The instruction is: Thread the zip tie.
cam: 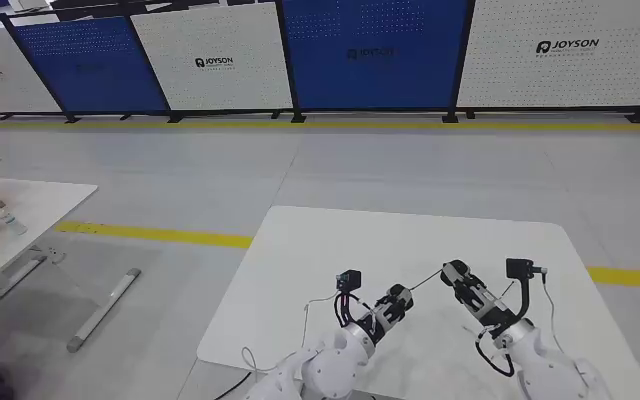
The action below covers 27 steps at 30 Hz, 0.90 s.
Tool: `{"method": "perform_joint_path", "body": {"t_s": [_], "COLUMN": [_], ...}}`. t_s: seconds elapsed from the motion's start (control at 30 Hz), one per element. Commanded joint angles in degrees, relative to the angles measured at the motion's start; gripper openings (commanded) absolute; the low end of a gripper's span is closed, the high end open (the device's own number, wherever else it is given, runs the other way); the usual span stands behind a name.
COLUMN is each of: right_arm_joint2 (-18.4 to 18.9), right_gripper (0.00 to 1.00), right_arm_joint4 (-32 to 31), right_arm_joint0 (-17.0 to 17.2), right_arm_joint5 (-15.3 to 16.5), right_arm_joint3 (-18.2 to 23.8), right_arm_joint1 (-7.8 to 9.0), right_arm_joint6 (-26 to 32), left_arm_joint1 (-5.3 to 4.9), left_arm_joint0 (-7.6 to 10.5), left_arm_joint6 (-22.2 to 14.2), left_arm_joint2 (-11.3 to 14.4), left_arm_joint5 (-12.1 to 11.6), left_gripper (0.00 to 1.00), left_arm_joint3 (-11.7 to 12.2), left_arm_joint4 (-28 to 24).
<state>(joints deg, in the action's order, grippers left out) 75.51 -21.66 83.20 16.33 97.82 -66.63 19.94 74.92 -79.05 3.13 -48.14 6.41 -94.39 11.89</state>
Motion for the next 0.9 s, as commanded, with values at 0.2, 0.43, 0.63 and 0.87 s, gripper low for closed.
{"method": "perform_joint_path", "body": {"t_s": [0.2,0.43,0.63,0.87], "right_arm_joint2": [-0.1,-0.1,0.0,-0.3], "right_gripper": [0.00,0.00,0.00,0.00], "right_arm_joint4": [-0.4,1.8,2.9,2.7], "right_arm_joint0": [0.0,-0.4,-0.9,-1.3], "right_arm_joint5": [-0.1,0.6,0.4,0.1], "right_arm_joint3": [0.3,0.0,-0.7,-1.1], "right_arm_joint1": [0.03,0.08,0.13,0.15], "right_arm_joint6": [0.7,3.0,4.3,5.1], "left_arm_joint1": [0.01,0.04,0.02,0.03], "left_arm_joint0": [-0.37,-0.68,-1.08,-1.47], "left_arm_joint6": [-0.6,-1.3,-2.0,-2.3], "left_arm_joint2": [-0.1,-0.2,-0.4,-0.4], "left_arm_joint5": [-0.5,-1.0,-1.9,-2.2], "left_gripper": [0.00,0.00,0.00,0.00], "left_arm_joint3": [-0.3,-0.7,-1.1,-1.6], "left_arm_joint4": [1.4,1.9,2.0,2.5]}}
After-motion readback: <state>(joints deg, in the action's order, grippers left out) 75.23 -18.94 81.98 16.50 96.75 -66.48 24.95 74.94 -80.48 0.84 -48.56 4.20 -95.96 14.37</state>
